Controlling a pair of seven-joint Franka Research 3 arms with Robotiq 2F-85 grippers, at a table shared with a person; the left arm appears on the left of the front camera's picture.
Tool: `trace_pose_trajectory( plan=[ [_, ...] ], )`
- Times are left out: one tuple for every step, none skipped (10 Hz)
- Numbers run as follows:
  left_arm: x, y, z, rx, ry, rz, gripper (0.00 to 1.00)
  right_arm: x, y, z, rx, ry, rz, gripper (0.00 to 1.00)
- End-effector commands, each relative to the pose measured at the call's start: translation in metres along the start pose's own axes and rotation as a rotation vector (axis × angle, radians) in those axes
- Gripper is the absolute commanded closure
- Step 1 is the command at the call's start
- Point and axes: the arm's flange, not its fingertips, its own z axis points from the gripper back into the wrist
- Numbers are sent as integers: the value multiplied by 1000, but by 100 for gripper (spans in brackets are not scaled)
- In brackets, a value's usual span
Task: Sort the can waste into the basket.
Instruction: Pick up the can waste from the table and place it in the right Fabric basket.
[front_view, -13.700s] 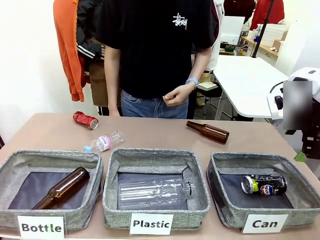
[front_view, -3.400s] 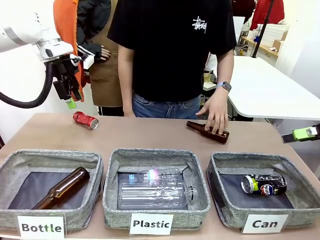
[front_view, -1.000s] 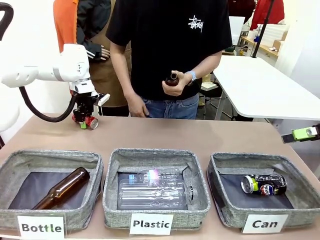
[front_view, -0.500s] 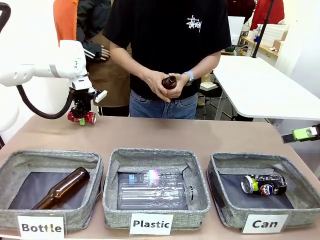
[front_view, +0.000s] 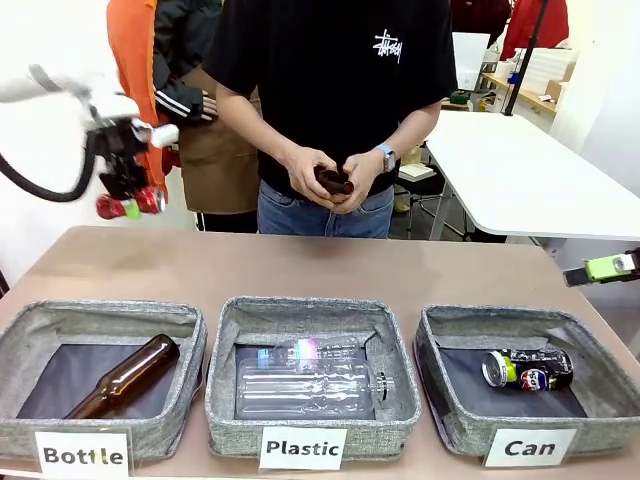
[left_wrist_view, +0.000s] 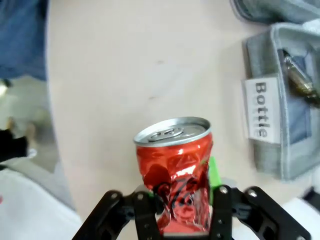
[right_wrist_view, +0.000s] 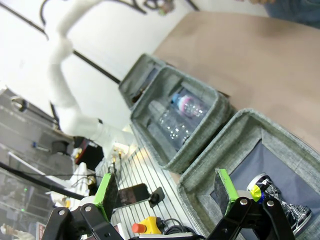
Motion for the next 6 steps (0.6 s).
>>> trace_pose_trajectory(
  plan=[
    [-13,-96,-2,20,-86,-130,88,0,1,2,3,4,17,0],
    [-17,-117,-3,21,-78,-178,88,0,1,2,3,4,17,0],
    [-23,-140,-4,27,-67,-228,88,0,1,2,3,4,17,0],
    [-30,-154,-7,29,-76,-245,88,0,1,2,3,4,17,0],
    [-42,-167,-5,30,-98,-257,88,0,1,2,3,4,17,0],
    [-64,-183,2,36,-147,-262,88,0,1,2,3,4,17,0]
  ],
)
